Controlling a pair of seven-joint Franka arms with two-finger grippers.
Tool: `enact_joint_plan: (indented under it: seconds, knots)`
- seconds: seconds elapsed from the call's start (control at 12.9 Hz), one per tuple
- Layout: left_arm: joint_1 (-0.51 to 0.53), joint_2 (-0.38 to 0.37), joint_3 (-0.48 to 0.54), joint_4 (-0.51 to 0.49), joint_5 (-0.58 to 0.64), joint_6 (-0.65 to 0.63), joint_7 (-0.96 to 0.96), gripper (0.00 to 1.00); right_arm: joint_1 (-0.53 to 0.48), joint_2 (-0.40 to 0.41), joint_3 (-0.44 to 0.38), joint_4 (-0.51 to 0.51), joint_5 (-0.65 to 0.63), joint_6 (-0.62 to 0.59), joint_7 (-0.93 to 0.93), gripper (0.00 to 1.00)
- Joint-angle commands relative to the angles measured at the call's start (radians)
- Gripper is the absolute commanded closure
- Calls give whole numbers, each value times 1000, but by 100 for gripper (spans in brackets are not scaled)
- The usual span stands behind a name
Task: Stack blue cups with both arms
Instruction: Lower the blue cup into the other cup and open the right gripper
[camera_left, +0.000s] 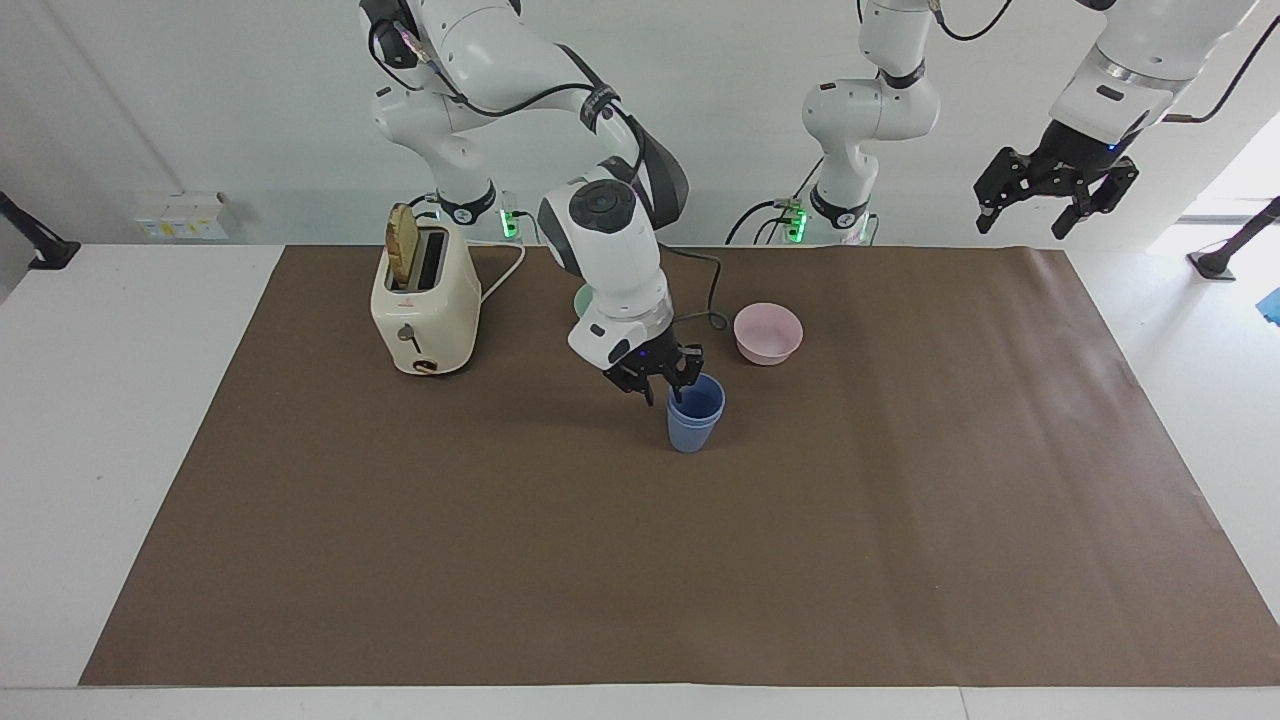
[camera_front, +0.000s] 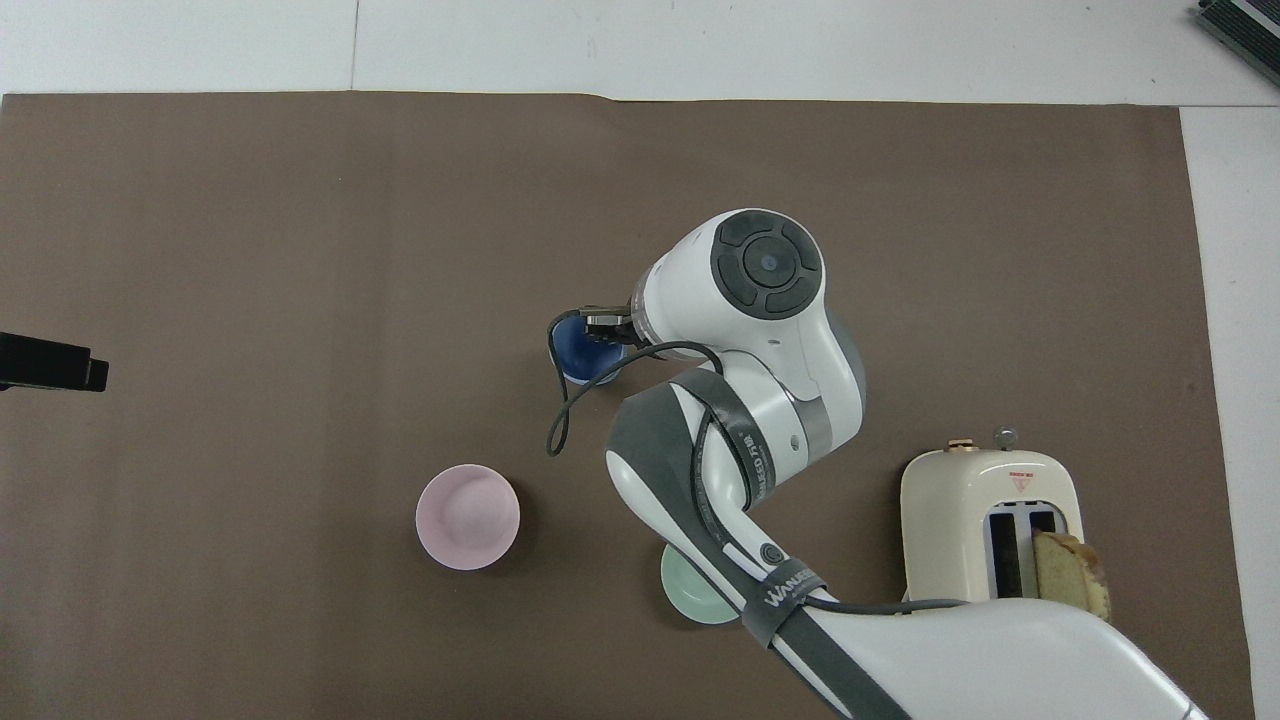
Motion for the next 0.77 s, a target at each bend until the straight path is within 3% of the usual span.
enact_joint_plan:
  seconds: [0.0, 0.08, 0.39, 0.7]
  knots:
    - [13, -18, -6, -13, -4, -10, -1, 0, -12, -5, 9, -9, -11, 9, 6, 15]
    - [13, -18, -6, -13, -4, -10, -1, 0, -15, -5, 7, -4, -11, 4, 9, 0]
    - [13, -18, -6, -13, -4, -10, -1, 0, -38, -22, 0, 26, -15, -20, -3, 0]
    - [13, -18, -6, -15, -4, -10, -1, 0, -93, -79, 0, 83, -71, -173, -9, 0]
